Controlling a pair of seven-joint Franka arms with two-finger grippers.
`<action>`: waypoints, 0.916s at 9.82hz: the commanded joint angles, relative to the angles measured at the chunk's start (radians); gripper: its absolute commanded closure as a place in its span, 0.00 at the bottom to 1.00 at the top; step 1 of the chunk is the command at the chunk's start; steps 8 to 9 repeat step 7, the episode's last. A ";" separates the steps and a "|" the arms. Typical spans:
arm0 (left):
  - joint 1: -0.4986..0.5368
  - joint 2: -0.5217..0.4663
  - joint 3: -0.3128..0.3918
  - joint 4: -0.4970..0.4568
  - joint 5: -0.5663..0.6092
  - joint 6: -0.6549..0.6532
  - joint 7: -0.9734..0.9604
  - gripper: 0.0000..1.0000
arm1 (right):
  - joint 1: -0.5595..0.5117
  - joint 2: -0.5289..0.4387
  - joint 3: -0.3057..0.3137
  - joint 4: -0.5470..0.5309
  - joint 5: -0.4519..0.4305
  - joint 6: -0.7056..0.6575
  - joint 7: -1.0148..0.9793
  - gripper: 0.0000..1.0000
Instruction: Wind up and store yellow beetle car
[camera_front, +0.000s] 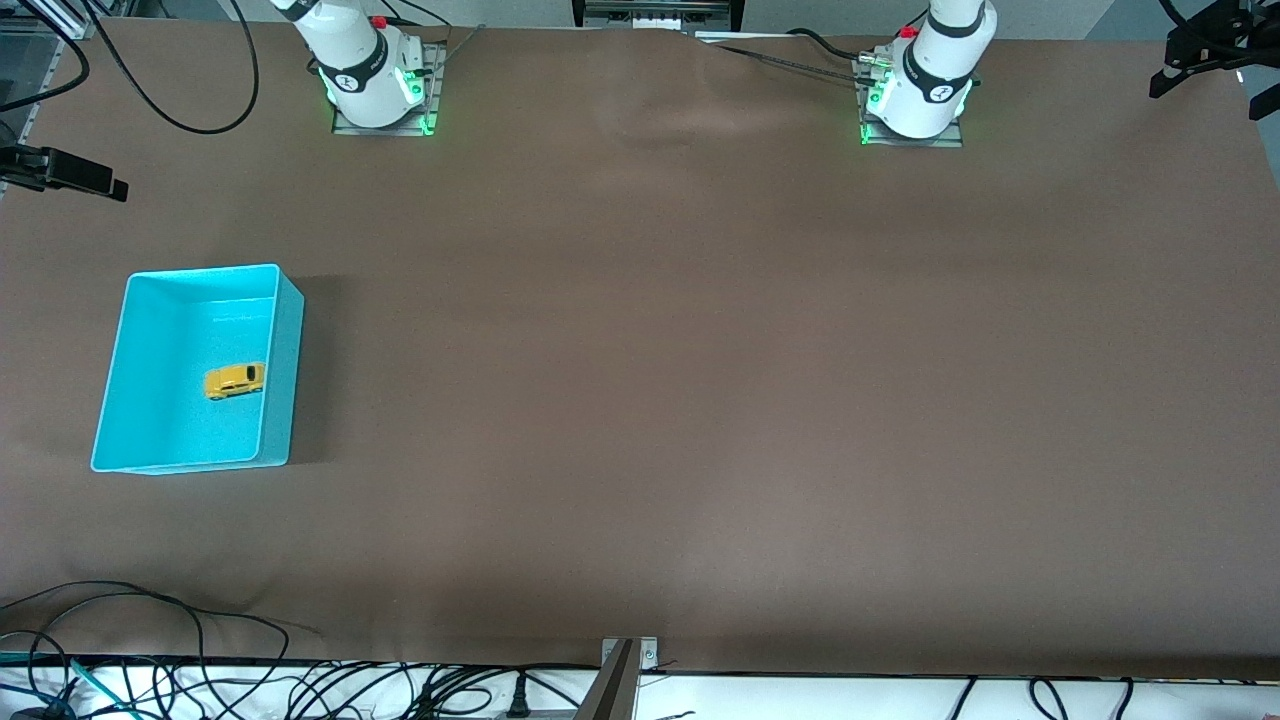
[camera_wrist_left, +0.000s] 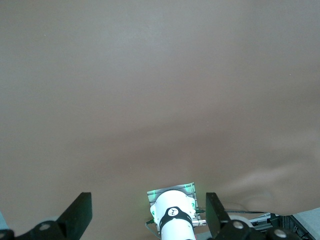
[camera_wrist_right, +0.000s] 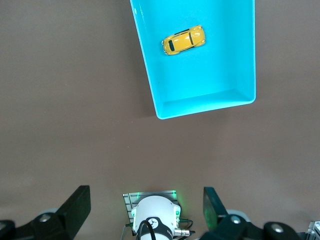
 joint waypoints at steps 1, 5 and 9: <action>0.003 0.009 -0.001 0.025 -0.016 -0.020 0.010 0.00 | 0.000 0.006 -0.004 0.020 0.003 -0.020 -0.011 0.00; 0.003 0.009 -0.001 0.025 -0.018 -0.020 0.009 0.00 | 0.000 0.006 -0.016 0.021 0.003 -0.020 -0.013 0.00; 0.003 0.009 -0.006 0.025 -0.019 -0.020 0.004 0.00 | 0.000 0.003 -0.026 0.021 0.003 -0.023 -0.013 0.00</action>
